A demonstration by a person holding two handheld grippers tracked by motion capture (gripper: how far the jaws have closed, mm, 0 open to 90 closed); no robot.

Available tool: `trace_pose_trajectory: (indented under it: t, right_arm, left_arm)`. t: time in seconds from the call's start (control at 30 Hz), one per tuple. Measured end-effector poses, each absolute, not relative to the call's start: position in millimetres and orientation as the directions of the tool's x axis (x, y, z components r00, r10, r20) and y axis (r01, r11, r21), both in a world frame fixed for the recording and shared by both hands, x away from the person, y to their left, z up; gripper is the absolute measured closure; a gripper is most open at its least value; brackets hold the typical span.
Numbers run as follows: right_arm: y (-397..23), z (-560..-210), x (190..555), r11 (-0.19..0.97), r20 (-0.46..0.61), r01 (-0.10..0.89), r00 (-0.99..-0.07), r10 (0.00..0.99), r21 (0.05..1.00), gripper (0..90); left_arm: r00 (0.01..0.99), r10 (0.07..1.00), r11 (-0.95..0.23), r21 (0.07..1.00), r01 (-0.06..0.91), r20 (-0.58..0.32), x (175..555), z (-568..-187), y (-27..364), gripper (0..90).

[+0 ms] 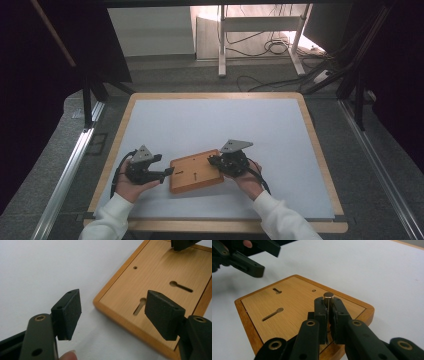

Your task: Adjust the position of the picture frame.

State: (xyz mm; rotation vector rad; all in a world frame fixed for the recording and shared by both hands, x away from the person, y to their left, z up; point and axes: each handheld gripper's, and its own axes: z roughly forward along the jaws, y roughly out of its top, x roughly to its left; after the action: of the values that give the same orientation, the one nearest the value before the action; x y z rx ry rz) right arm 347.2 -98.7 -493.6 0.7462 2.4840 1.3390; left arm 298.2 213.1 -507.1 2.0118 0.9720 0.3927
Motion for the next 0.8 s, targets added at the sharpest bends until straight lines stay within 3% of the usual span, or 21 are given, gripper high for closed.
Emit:
trace_pose_trajectory:
  t: [0.23, 0.67, 0.77, 0.8]
  right_arm:
    - [-123.7, -504.6, 354.3, 0.482, 0.034, 0.371, -0.818, 0.574, 0.794, 84.9]
    - [-126.3, -516.7, 361.1, 0.489, 0.043, 0.404, -0.802, 0.596, 0.773, 84.2]
    - [-127.2, -515.8, 360.6, 0.478, 0.051, 0.411, -0.796, 0.603, 0.776, 79.7]
    - [-128.8, -513.7, 360.1, 0.463, 0.056, 0.413, -0.79, 0.61, 0.784, 72.4]
  left_arm:
    - [0.659, 0.749, -0.362, 0.791, 0.494, -0.069, 299.7, -509.1, 207.2, 29.4]
    - [0.665, 0.744, -0.369, 0.786, 0.496, -0.07, 300.4, -510.9, 205.5, 29.3]
    - [0.664, 0.745, -0.371, 0.784, 0.498, -0.069, 300.9, -511.3, 205.3, 29.3]
    - [0.664, 0.745, -0.372, 0.784, 0.498, -0.068, 301.1, -511.5, 205.2, 29.4]
